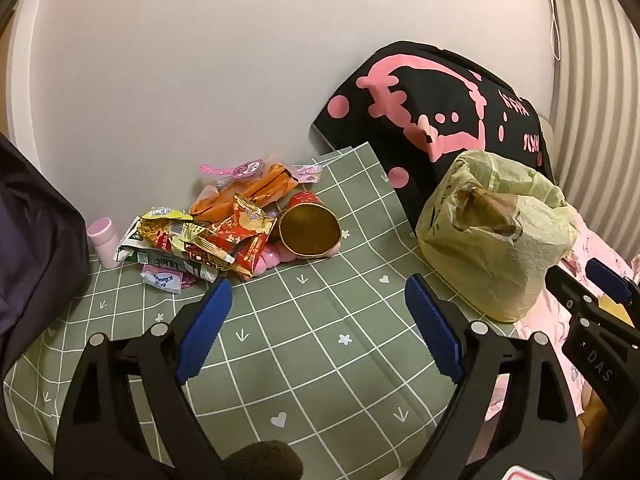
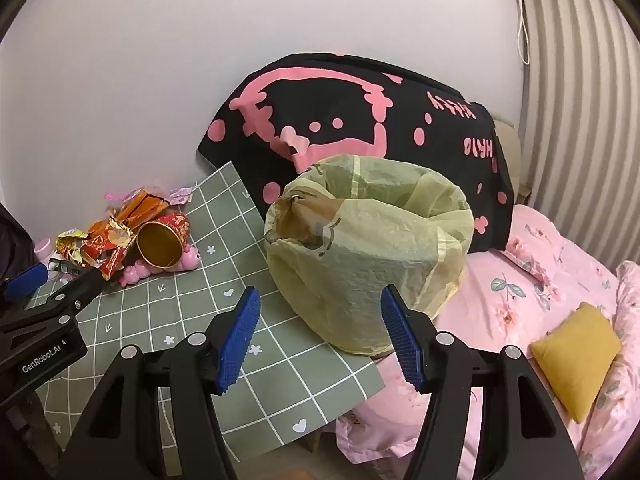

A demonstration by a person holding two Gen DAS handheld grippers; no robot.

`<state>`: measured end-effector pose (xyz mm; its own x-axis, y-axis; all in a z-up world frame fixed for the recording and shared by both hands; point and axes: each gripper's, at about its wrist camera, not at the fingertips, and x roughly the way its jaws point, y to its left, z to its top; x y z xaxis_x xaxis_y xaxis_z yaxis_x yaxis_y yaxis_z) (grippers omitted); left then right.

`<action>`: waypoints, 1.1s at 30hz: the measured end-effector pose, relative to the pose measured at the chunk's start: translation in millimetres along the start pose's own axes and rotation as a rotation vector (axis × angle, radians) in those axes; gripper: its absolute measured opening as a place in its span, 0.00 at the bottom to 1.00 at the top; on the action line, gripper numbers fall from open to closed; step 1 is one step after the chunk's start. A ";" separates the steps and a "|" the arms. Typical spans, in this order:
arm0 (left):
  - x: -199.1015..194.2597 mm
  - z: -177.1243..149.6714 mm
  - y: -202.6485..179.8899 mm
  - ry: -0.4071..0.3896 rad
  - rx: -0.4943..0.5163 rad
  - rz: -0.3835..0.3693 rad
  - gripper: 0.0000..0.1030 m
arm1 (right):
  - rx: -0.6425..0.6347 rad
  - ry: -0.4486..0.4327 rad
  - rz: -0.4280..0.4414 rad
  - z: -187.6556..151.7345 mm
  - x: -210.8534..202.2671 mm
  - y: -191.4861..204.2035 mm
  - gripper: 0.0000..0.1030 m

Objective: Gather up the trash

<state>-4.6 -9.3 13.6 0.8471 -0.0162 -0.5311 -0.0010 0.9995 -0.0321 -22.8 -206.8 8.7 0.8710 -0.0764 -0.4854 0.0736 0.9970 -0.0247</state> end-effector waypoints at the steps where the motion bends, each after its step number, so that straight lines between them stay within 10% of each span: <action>1: -0.2 -2.1 -2.0 -0.003 0.003 0.001 0.81 | 0.004 -0.004 -0.001 -0.4 -2.0 -1.5 0.57; 33: 0.1 -8.1 -7.3 0.003 0.008 -0.014 0.81 | 0.020 -0.014 -0.013 -1.7 -8.3 -10.0 0.57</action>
<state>-8.8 -16.7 6.9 0.8455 -0.0298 -0.5332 0.0148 0.9994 -0.0324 -31.7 -216.2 11.5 0.8764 -0.0893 -0.4732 0.0943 0.9955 -0.0132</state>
